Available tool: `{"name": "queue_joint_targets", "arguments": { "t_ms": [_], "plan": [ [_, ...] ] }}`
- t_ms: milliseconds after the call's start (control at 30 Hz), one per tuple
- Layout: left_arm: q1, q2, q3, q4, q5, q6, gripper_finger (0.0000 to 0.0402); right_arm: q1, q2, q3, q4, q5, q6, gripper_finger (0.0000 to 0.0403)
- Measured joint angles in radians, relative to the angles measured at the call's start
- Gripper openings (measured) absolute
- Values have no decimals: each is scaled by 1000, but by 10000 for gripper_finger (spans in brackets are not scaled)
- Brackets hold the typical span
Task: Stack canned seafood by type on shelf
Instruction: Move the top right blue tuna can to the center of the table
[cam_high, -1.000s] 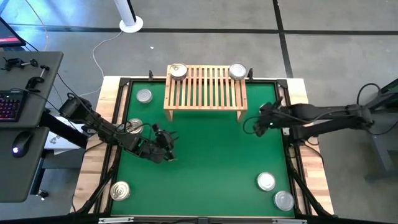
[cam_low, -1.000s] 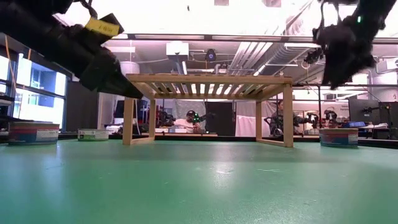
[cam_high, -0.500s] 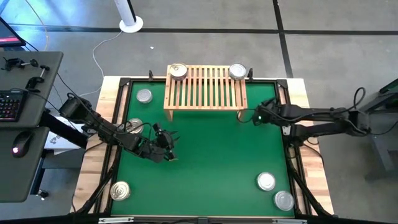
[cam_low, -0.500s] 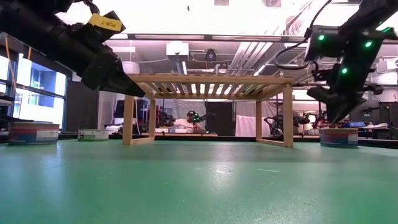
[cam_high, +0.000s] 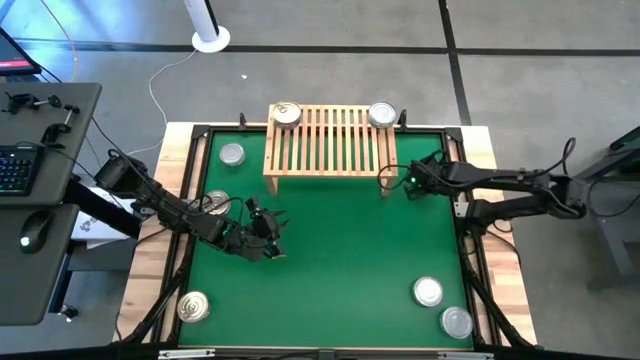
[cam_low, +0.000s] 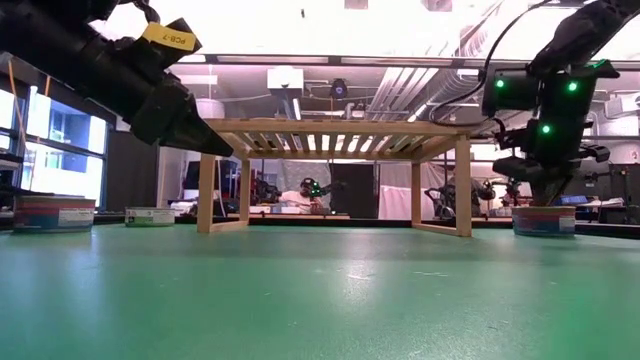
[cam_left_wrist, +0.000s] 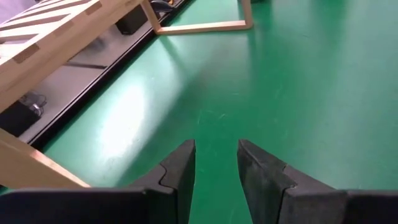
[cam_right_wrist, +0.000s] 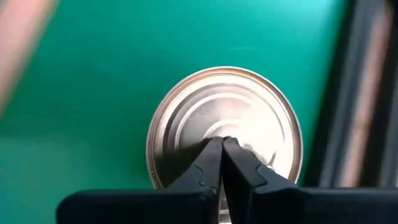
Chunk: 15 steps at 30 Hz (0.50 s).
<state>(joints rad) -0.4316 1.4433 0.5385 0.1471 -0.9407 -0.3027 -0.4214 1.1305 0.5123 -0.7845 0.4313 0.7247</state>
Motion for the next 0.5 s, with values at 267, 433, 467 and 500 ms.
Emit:
{"name": "queue_joint_targets", "arguments": {
  "t_ms": [267,433,467,500],
  "plan": [
    [-12,0,0,6,138,-34,108,196,-27,5,13,-259,155,7],
    [-54,0,6,22,154,-79,108,410,-32,6,30,-379,317,7],
    [-64,0,10,31,154,-82,108,457,-31,4,49,-389,340,7],
    [-75,0,16,36,154,-85,108,507,-29,1,83,-400,360,7]
  ]
}}
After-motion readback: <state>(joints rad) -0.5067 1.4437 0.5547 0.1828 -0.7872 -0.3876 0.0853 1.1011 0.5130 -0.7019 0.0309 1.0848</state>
